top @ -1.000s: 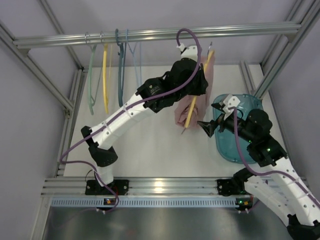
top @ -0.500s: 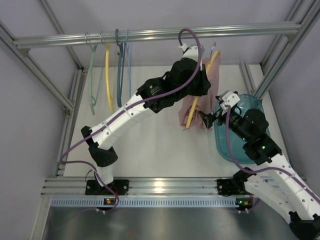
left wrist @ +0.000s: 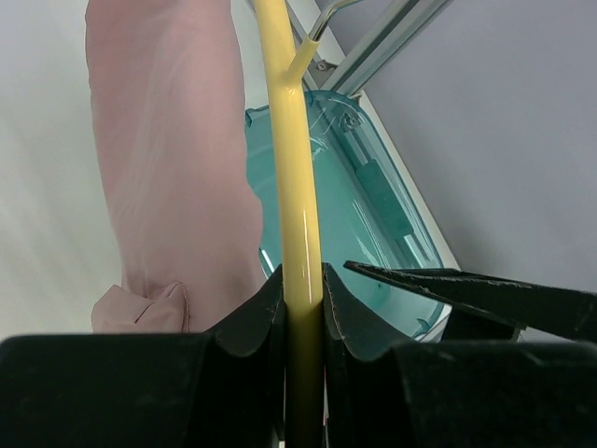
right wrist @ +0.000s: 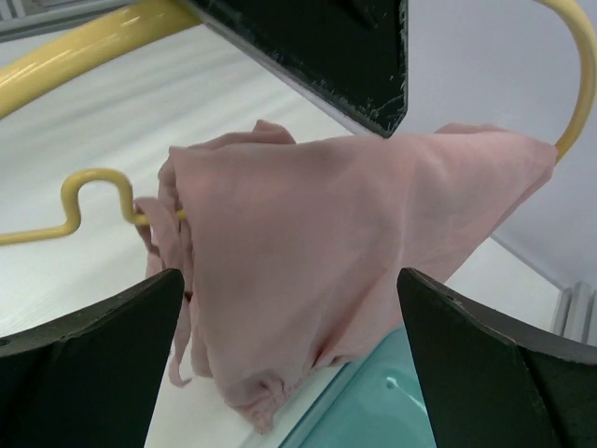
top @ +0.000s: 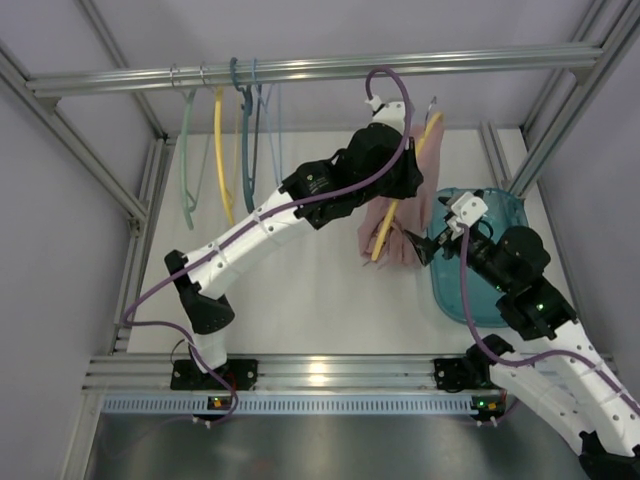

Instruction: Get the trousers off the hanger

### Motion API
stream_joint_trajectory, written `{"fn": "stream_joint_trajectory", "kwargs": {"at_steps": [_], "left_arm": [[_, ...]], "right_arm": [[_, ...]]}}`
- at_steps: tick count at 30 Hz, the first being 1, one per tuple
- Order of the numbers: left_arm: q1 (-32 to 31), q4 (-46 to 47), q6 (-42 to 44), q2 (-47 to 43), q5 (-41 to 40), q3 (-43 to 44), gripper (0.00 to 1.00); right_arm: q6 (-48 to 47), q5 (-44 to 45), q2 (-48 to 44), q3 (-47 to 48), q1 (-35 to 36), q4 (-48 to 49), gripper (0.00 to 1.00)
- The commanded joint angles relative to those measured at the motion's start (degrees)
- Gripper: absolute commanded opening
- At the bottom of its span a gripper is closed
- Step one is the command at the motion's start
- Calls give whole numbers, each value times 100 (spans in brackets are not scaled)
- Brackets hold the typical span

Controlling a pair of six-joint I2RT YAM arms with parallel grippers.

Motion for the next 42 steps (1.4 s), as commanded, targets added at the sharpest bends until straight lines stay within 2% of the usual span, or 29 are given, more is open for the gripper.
{"fn": "stream_joint_trajectory", "kwargs": {"at_steps": [1,8,11,15,21,26,29,30,32,33,35,36,37,42], "left_arm": [[-24,1003,75,-547,-4,67,0],[-24,1091,58,-512,4,111,0],[-24,1109,23,-477,39,129,0],[-24,1118,14,-494,66,111,0],[-24,1118,-13,-530,110,120,0],[-24,1118,-21,-530,110,102,0],[-24,1144,-30,-547,154,111,0],[-24,1144,-30,-556,180,111,0],[-24,1144,-4,-573,189,67,0],[-33,1144,5,-582,189,41,0],[-15,1144,14,-626,189,-47,0],[-24,1144,14,-652,189,-160,0],[-15,1144,14,-661,198,-205,0],[-15,1144,14,-819,163,-548,0]], "right_arm": [[417,177,255,418,61,596,99],[550,-87,590,428,175,570,99],[410,176,590,244,412,587,99],[243,1139,607,24,439,948,99],[155,2038,713,-46,430,1396,99],[128,1864,783,-47,430,1300,96],[58,1820,774,-108,430,1300,81],[23,1803,757,-117,421,1309,70],[5,1689,730,-56,404,1265,57],[14,1645,722,58,395,1239,40],[40,1601,713,199,378,1238,23],[49,1592,713,356,369,1238,7],[41,1618,721,427,360,1238,0],[-65,1592,730,980,298,1080,0]]}}
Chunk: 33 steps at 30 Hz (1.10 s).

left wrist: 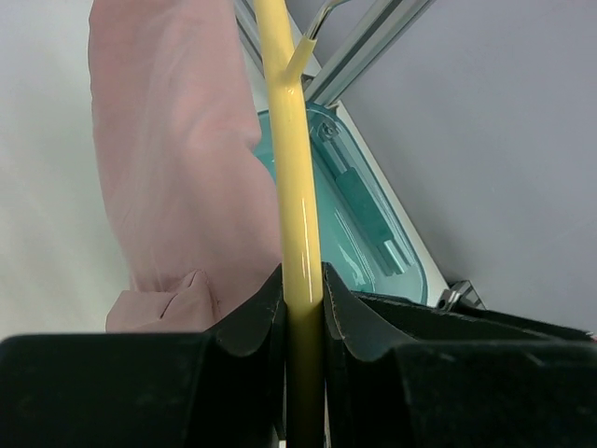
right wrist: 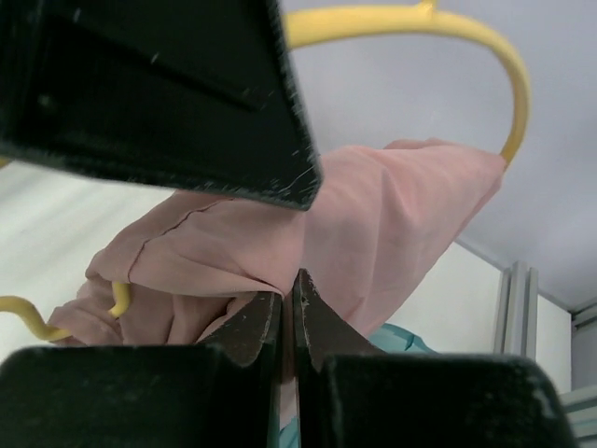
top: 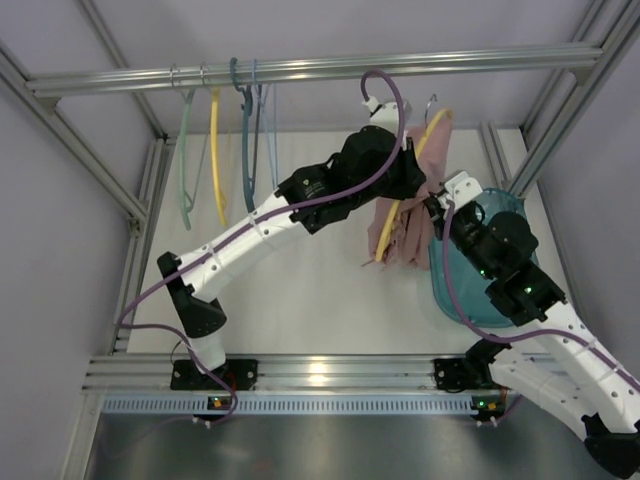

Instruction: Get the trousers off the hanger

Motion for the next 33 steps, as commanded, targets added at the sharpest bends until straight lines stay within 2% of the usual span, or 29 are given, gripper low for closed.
{"fn": "stream_joint_trajectory", "kwargs": {"at_steps": [1,10,22,33], "left_arm": [[-15,565,40,-599,-23,-132,0],[46,565,145,-730,-67,-344,0],[495,547,-162,-863,249,-1293,0],[565,565,-189,-933,170,-1820,0]], "right_arm": [[-122,173,-41,756,-82,414,0],[-78,76,90,1240,-117,413,0],[-43,15,398,2567,-135,519,0],[-86,621,416,3341,-170,800,0]]}}
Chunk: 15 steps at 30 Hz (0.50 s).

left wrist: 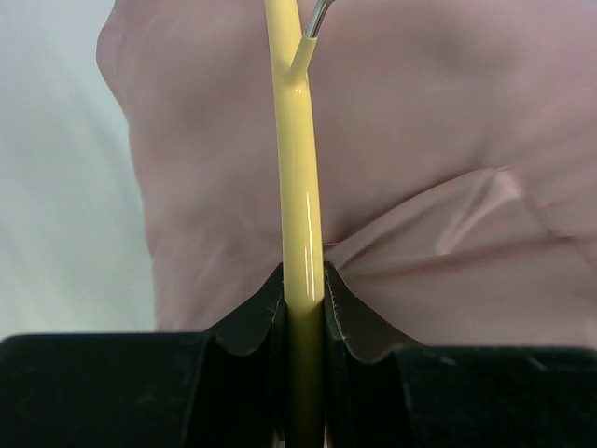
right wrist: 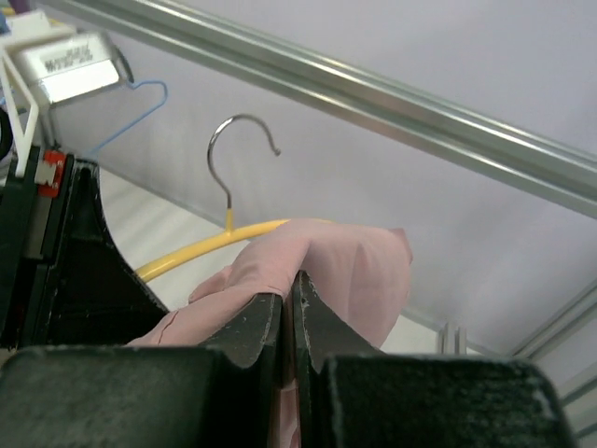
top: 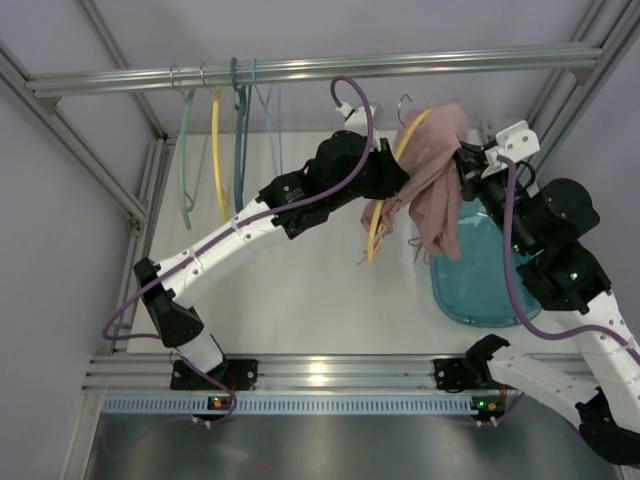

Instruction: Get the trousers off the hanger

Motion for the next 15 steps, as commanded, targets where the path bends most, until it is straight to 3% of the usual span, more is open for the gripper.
{"fn": "stream_joint_trajectory", "kwargs": {"at_steps": [1,15], "left_arm": [[121,-384,107,-81,-217,-312,0],[113,-314,80,-247,126,-919,0]], "right_arm": [[-106,389,-277,805,-104,1600,0],[-616,1084,-689,1061,-499,1688,0]]}}
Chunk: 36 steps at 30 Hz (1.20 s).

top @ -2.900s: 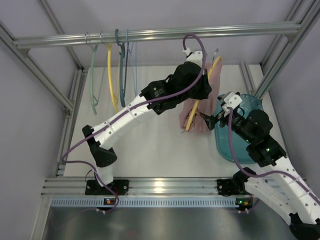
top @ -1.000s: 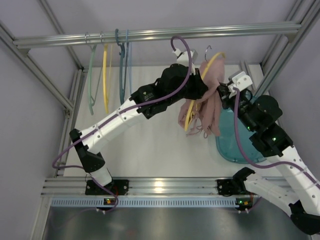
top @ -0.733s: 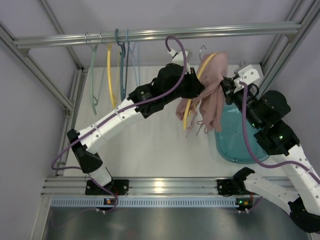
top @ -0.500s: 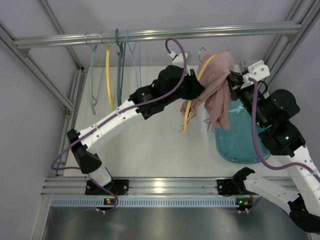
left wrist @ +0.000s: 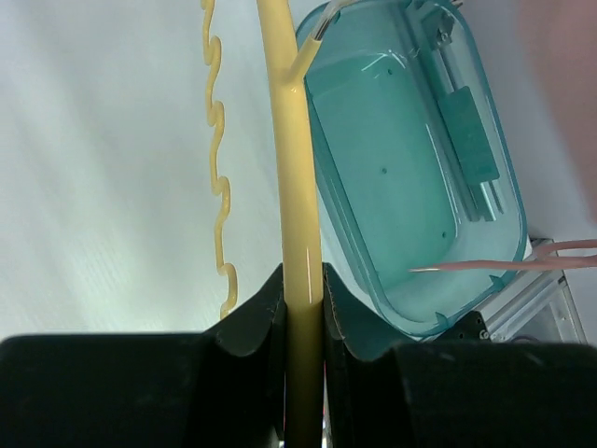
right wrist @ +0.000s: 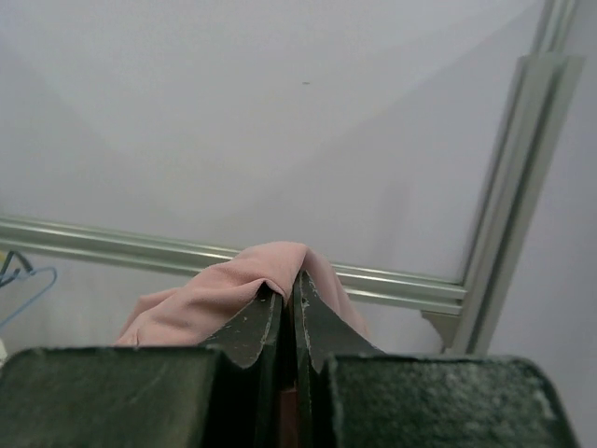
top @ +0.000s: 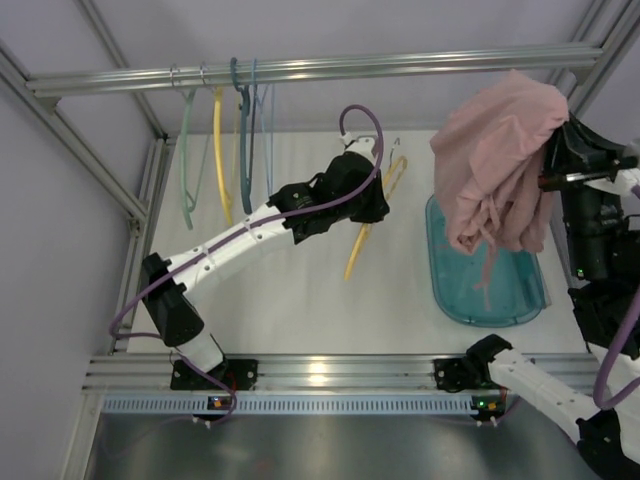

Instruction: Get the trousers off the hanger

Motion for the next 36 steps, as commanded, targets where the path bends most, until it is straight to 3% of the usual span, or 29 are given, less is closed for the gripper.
{"fn": "stream_joint_trajectory", "kwargs": {"at_steps": [1,11,24,30,36], "left_arm": [[12,283,80,-247,100,-45,0],[-58,450,528,-792,188,-352,0],[-102,722,1143,-1468,-462,-371,0],[-102,723,1407,-1750,-963,-423,0],[-111,731,1381,-1917,-1147,-485,0]], "right_arm": [[-264,391,-233,180,-203,774,0],[-1362,1550,-848,-1137,-633,942,0],[-1319,2580,-1534,-3685,-1301,379,0],[-1320,2466,-1062,-4899,-1319,871,0],[-98,1369,-322,-5138,-1337,89,0]]}}
